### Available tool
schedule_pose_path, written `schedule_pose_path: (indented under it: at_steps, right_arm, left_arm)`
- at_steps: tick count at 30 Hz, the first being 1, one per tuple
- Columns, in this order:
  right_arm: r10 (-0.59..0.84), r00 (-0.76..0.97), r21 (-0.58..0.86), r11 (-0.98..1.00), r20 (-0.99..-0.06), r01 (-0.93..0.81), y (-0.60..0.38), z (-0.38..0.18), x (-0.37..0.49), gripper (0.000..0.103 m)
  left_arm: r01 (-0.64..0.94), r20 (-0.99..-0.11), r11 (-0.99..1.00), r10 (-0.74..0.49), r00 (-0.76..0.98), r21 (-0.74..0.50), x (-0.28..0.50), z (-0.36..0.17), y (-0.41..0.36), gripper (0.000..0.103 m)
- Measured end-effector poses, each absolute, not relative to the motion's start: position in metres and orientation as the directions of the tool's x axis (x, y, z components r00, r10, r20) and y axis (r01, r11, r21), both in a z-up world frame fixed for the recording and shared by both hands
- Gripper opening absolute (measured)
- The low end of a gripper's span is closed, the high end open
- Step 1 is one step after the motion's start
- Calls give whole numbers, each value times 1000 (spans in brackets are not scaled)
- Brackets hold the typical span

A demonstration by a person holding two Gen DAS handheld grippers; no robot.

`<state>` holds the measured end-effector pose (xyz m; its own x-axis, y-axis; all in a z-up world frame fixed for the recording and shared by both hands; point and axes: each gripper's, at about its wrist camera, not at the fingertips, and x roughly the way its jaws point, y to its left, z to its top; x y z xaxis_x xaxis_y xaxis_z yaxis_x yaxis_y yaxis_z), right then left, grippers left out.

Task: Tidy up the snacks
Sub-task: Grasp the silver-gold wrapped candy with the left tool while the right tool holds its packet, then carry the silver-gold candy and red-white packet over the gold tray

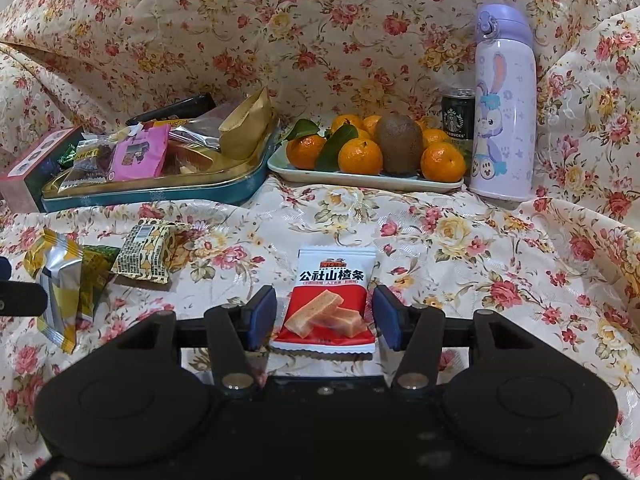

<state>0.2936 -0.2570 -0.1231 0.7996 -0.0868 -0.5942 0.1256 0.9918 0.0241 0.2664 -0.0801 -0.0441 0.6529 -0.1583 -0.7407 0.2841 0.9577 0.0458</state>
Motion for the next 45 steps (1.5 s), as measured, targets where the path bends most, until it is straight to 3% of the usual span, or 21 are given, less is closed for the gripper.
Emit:
schedule_pose_path:
  at_steps: [9,11,27,37,41,45]
  right_arm:
    - [-88,800,23,992,-594,126,-257,-123,294,56]
    - [-87,800,24,992,-594,126,-257,-123,294,56]
    - [-93,799,16,992,-594,127,-256,-123,294,56]
    - [-102,797,-3,992,-595,125,-255,-123,295,55]
    - [-122,779,-21,990,-615,139,-254,-118,298,40]
    - [-118,747,-6,989,-654,151,-255,-107,297,37]
  left_arm:
    - [278,-755,959,-138,641,61,275,-53,-92,61]
    - [282,-771,958,-146,620,46,278,-54,-92,45]
    - [197,-775,979,-167,610,-55,238,-10,-53,45]
    - [152,-798,988,-124,590,-41,203,5,-23,45]
    - [143,-803,989,-122,583,-46,187,7,-13,45]
    - [134,-805,989,-124,581,-56,174,8,-5,45]
